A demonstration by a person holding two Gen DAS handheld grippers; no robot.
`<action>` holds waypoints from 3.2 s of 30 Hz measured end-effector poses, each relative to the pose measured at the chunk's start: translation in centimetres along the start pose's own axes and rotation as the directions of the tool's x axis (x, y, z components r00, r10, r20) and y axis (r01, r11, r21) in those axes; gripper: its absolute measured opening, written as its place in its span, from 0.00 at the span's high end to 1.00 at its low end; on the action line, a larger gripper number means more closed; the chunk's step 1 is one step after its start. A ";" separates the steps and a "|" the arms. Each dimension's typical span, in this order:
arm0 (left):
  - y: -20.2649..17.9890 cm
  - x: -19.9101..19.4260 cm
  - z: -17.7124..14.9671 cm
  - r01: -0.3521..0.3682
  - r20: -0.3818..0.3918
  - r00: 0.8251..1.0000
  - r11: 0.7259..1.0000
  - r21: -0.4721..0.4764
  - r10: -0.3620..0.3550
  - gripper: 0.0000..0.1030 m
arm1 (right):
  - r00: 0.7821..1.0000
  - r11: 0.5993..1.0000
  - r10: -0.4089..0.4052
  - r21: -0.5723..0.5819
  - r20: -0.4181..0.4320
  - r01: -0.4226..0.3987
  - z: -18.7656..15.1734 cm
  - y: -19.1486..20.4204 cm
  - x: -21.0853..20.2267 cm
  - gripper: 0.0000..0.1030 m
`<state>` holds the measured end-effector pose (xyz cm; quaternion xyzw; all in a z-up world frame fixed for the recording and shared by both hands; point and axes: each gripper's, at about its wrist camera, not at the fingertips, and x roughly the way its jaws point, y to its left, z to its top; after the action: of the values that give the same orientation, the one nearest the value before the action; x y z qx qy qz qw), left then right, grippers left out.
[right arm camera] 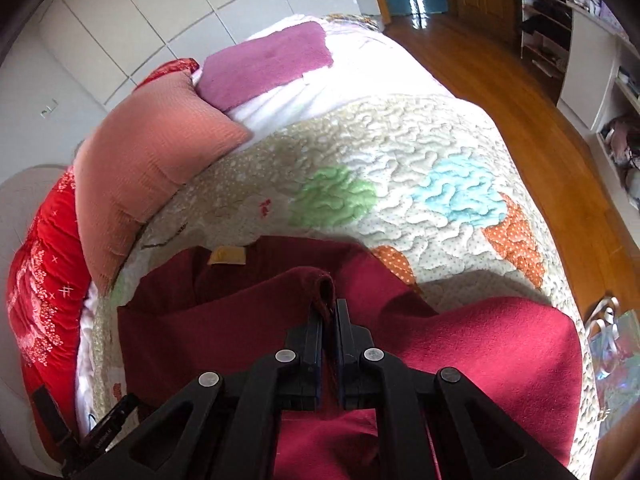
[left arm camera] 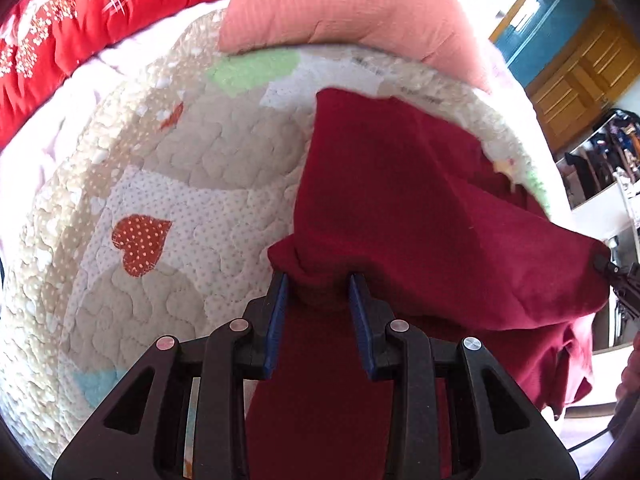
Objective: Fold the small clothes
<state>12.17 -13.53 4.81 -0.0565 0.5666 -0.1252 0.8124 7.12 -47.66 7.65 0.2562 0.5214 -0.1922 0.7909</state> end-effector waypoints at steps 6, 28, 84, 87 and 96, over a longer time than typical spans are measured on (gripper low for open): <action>-0.1 -1.1 -0.1 -0.012 0.013 1.000 1.000 0.021 0.012 0.71 | 0.993 0.996 -0.084 -0.027 -0.086 0.082 0.0 -1.5 3.3 0.95; -5.1 0.9 1.4 -0.042 0.014 0.999 0.988 0.146 0.040 0.70 | 0.993 0.989 -0.028 -0.144 -0.111 0.011 -1.9 0.2 2.4 0.92; -2.4 -6.3 -0.7 0.019 0.046 0.999 1.000 0.011 -0.020 0.67 | 0.997 0.742 0.014 -0.668 -0.074 -0.060 -12.0 15.1 -4.4 0.93; -2.2 -6.2 -1.1 0.025 0.036 0.999 0.999 0.027 -0.026 0.67 | 0.992 0.749 -0.001 -0.657 -0.129 -0.085 -14.0 14.1 -3.5 0.92; -4.7 -5.7 -1.2 0.064 0.031 0.997 0.993 0.095 -0.068 0.67 | 0.987 0.969 0.135 -0.195 -0.084 -0.149 -9.7 -0.6 -8.6 0.63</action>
<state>8.50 -16.47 10.69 -0.0389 0.5438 -0.1776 0.8193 -3.53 -41.97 12.29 0.2182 0.5459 -0.0722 0.8057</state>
